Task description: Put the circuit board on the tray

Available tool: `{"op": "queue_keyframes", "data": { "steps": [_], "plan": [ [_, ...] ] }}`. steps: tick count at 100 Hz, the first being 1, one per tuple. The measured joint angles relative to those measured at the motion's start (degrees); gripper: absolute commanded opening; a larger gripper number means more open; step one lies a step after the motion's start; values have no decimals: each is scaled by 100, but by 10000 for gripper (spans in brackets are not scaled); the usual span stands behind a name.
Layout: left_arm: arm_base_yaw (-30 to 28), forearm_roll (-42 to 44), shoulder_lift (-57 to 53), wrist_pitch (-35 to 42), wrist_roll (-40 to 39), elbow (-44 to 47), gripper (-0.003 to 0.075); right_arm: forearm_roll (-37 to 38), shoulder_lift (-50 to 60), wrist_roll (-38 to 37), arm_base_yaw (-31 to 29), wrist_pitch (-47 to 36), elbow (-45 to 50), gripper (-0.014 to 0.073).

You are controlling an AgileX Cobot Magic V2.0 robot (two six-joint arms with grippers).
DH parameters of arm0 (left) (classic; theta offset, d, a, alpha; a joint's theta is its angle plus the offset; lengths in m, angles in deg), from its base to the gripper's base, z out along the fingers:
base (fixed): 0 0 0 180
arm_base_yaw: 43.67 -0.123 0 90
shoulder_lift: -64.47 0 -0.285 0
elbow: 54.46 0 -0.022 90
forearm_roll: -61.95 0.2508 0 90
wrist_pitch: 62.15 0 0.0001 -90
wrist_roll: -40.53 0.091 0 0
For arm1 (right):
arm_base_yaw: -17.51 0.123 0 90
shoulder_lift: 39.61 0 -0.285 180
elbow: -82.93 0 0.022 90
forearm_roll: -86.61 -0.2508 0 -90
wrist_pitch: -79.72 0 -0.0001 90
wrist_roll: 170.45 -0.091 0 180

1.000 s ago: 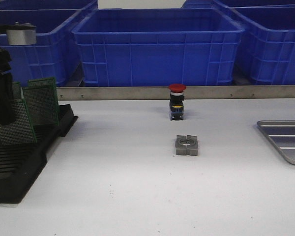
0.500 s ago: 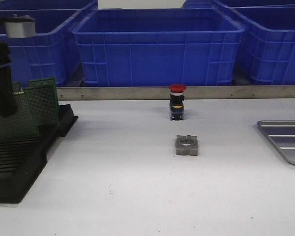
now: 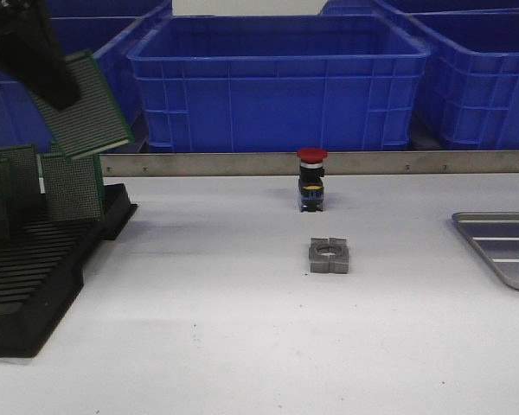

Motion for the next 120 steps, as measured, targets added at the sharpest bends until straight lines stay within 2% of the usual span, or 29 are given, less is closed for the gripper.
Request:
{"op": "queue_keyframes", "data": {
  "steps": [32, 49, 59, 80, 106, 120],
  "plan": [
    [1248, -283, -81, -19, 0, 0, -18, 0, 0, 0, 0, -27, 0, -69],
    [1510, -437, -81, -38, 0, 0, -18, 0, 0, -229, 0, -276, 0, -69],
    [1519, -529, -81, -38, 0, 0, -18, 0, 0, -537, 0, -110, -40, -69],
    [1532, -554, -81, -38, 0, 0, -18, 0, -52, -901, 0, 1647, -1164, -69],
    [1532, -575, -81, -38, 0, 0, -18, 0, -1173, -951, 0, 4865, -3115, -69],
    [1532, -578, -81, -38, 0, 0, -18, 0, -1833, -964, 0, 5604, -3763, -69]
  ]
}}
